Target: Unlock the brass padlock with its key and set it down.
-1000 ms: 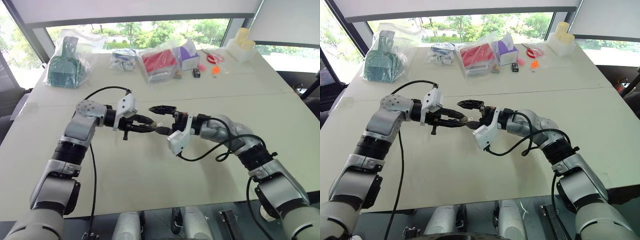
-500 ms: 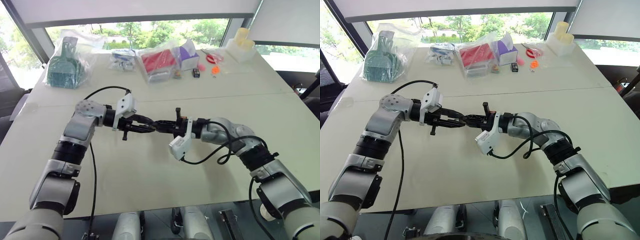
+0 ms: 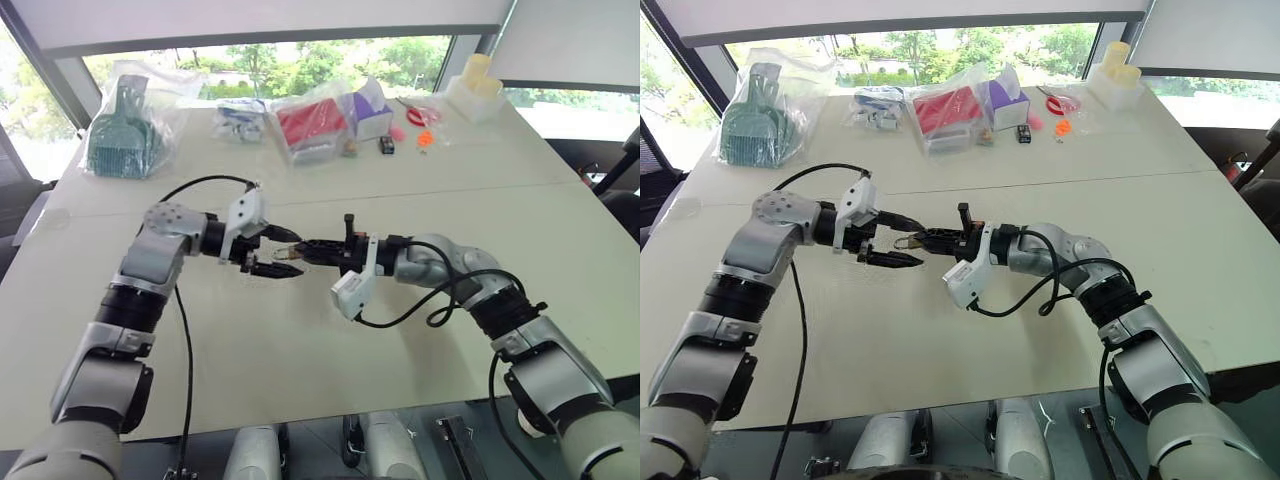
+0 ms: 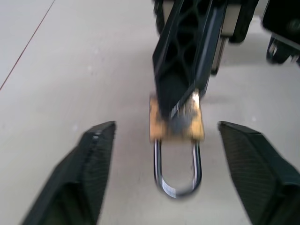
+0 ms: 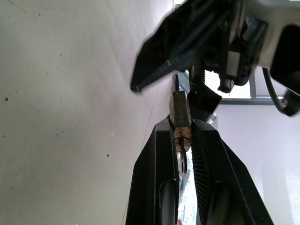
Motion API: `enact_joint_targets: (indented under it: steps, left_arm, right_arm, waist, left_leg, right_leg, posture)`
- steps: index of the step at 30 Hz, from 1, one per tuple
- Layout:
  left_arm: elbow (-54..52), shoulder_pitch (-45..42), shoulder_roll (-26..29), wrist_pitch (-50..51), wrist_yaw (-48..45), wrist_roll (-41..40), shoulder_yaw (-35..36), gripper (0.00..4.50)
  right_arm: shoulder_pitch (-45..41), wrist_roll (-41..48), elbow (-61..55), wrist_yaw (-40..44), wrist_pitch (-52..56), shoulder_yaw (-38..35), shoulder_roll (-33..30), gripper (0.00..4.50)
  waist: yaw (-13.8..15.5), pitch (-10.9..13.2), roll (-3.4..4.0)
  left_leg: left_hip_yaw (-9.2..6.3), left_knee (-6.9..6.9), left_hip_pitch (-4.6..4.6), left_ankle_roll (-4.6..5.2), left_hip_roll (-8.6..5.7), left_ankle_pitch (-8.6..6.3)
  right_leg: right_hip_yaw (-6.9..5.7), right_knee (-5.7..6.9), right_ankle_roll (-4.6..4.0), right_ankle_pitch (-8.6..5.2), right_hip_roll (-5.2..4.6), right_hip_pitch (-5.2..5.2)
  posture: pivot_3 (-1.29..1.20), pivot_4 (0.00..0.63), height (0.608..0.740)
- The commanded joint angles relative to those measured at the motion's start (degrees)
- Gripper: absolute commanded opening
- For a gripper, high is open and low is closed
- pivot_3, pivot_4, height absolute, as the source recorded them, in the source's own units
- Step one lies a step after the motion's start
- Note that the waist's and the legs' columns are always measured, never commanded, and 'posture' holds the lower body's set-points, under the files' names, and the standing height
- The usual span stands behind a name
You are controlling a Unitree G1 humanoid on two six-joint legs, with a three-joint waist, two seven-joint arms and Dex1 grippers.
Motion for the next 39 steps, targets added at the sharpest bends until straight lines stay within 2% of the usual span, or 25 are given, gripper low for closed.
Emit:
enact_joint_targets:
  steps: [1,6,7,9,16,18,31,39]
  left_arm:
    - [-3.80,0.14,2.38,2.13,1.60,-3.43,5.08,4.49]
    - [-8.91,1.67,4.60,7.88,3.44,-8.37,9.55,4.49]
    - [-9.86,2.02,4.67,9.23,3.92,-9.25,10.02,4.25]
    - [-11.77,3.12,4.85,10.83,4.66,-10.35,10.40,3.62]
    - [-14.73,5.63,3.44,11.46,7.57,-10.76,8.54,0.72]
    - [-14.76,6.40,2.84,10.72,8.20,-10.17,7.74,0.02]
    - [-12.00,8.47,3.02,6.62,8.43,-6.56,4.45,0.02]
    - [-6.34,6.53,1.04,2.78,11.08,-4.66,5.09,0.02]
  right_arm:
    - [-0.59,1.25,-1.15,-0.69,0.17,-0.94,0.13,0.00]
    - [-0.06,2.05,-0.81,-0.27,0.59,-1.17,-0.29,0.00]
    - [-0.01,2.13,-0.79,-0.25,0.61,-1.17,-0.35,0.00]
    - [0.09,2.44,-0.67,-0.10,0.77,-1.12,-0.34,0.00]
    - [-0.06,2.58,-0.62,-0.06,1.02,-0.78,-0.10,0.00]
    - [-0.12,2.56,-0.80,0.00,0.93,-0.71,-0.14,0.00]
    - [0.37,2.95,-1.92,0.74,1.20,-0.83,-0.13,0.00]
    - [0.56,3.20,-2.52,1.10,1.42,-0.94,0.07,0.00]
  waist:
    - [0.05,0.00,0.00]
    - [0.12,0.00,0.00]
    - [0.15,0.00,0.00]
    - [0.10,0.00,0.00]
    - [0.11,0.00,0.00]
    - [0.08,0.01,0.01]
    - [0.09,0.01,0.01]
    - [0.13,0.01,0.01]
  left_leg:
    - [0.00,0.00,0.00,0.00,0.00,0.00]
    - [0.00,0.01,0.00,0.00,0.00,0.00]
    - [0.00,0.01,0.00,0.00,0.00,0.00]
    - [0.00,0.01,0.00,-0.01,0.00,0.00]
    - [0.00,0.01,0.01,-0.05,0.00,0.02]
    - [0.01,0.01,0.02,-0.05,0.00,0.03]
    - [0.03,0.00,0.02,-0.03,0.00,0.02]
    - [0.03,0.01,0.02,-0.03,0.00,0.02]
  right_leg:
    - [0.00,0.00,0.00,0.00,0.00,0.00]
    - [0.03,-0.01,0.00,0.00,-0.03,0.01]
    - [0.03,-0.01,0.00,0.00,-0.03,0.01]
    - [0.02,-0.01,0.00,0.00,-0.03,0.02]
    - [0.03,0.01,0.00,0.00,-0.01,0.02]
    - [0.04,0.01,0.00,0.00,-0.02,0.02]
    - [0.04,0.01,0.00,0.00,-0.01,0.01]
    - [0.03,0.01,0.00,0.00,-0.01,0.01]
  posture:
    - [0.00,0.150,0.740]
    - [0.00,0.150,0.740]
    - [0.00,0.150,0.740]
    - [0.00,0.150,0.740]
    - [0.00,0.150,0.740]
    - [0.00,0.150,0.740]
    - [0.00,0.150,0.740]
    - [0.00,0.150,0.740]
